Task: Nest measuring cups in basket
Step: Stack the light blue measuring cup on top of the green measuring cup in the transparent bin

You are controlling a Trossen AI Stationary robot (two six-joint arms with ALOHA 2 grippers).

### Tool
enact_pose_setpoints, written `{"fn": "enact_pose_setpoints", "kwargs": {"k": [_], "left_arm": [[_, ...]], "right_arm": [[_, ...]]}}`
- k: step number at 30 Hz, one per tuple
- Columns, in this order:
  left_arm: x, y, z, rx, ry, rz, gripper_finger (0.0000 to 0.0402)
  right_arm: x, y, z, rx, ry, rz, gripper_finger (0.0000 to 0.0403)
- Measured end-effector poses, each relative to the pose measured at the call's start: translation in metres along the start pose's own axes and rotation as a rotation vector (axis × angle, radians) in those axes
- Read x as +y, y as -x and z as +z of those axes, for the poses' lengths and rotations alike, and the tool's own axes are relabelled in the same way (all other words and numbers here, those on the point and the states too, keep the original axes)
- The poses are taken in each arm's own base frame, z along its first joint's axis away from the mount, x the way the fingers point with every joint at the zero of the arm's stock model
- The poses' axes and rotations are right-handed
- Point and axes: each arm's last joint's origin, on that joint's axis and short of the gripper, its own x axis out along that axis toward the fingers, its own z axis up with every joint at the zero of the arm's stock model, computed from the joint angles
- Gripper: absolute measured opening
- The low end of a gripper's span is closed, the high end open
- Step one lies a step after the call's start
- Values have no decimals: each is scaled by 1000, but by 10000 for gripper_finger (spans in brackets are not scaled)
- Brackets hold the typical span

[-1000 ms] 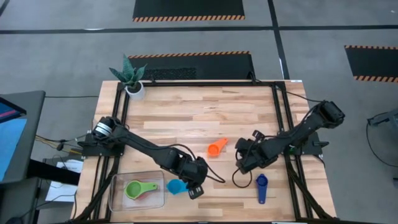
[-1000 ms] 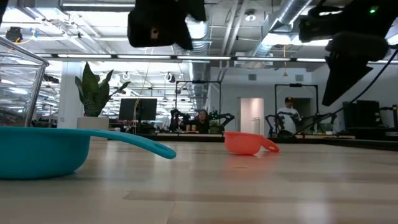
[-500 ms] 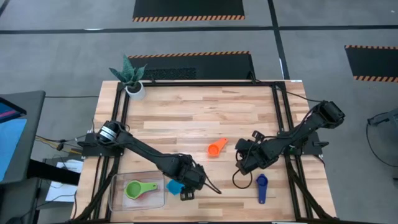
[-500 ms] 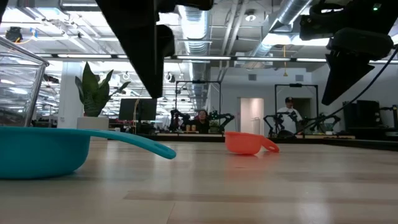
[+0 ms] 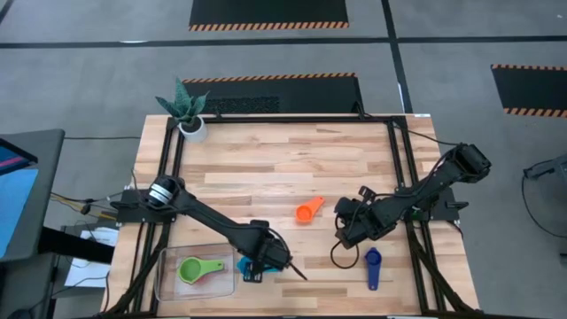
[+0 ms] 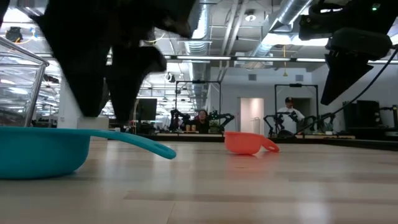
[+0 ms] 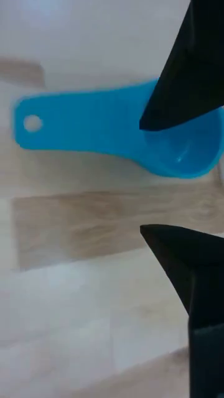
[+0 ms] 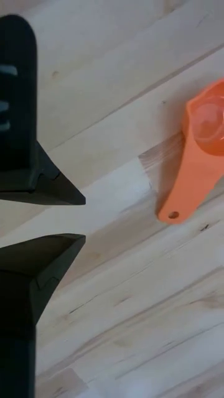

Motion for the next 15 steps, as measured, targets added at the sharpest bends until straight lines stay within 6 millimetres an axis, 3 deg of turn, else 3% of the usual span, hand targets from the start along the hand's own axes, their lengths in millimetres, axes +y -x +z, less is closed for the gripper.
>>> {"fn": "enact_pose_setpoints", "kwargs": {"k": [3, 15], "left_arm": [[0, -9, -1, 46, -14, 8, 249], [1, -12, -1, 37, -90, 10, 249]], "right_arm": [[0, 1, -1, 2, 7, -2, 108], [0, 1, -1, 2, 10, -2, 108]]}}
